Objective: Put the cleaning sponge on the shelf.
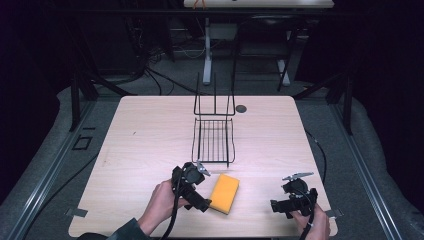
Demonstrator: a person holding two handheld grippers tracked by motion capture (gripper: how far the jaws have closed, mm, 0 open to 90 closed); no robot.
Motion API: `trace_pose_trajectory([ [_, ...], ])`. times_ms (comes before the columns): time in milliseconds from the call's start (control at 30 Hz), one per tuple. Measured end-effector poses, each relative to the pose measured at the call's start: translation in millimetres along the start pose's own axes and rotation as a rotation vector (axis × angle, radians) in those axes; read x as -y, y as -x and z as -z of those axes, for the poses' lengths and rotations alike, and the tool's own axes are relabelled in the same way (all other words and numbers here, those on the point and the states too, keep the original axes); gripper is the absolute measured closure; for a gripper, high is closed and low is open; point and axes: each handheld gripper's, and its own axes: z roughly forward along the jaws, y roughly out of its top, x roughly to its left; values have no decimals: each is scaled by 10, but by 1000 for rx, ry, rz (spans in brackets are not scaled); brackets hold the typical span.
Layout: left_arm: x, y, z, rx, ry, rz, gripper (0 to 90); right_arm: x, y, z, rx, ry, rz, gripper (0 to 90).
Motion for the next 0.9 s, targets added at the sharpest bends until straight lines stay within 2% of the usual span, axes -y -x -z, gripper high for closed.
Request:
trace_pose_trajectory([
  [33, -66, 33, -37, 4, -8, -15, 1, -1, -6, -4, -5, 0, -2, 38],
  [67, -66, 33, -37, 4, -8, -15, 1, -1, -6, -4, -5, 0, -2, 38],
  [167, -207, 112, -137, 1, -29, -35, 1, -1, -9, -8, -5, -1, -2, 38],
  [300, -319, 154, -269, 5, -52, -32, 1, -2, -18, -10, -9, 0, 2, 39],
  [467, -418, 210, -349, 14, -74, -38, 1, -1, -15, -15, -10, 3, 2, 39],
  [500, -472, 250, -384, 16, -92, -48, 1, -1, -14, -14, -9, 3, 2, 39],
  [767, -581, 353, -531, 27, -121, -60, 0, -2, -11, -5, -11, 0, 13, 37],
  [900, -603, 395, -614, 18, -142, -66, 0, -3, -13, -3, -10, 2, 17, 37],
])
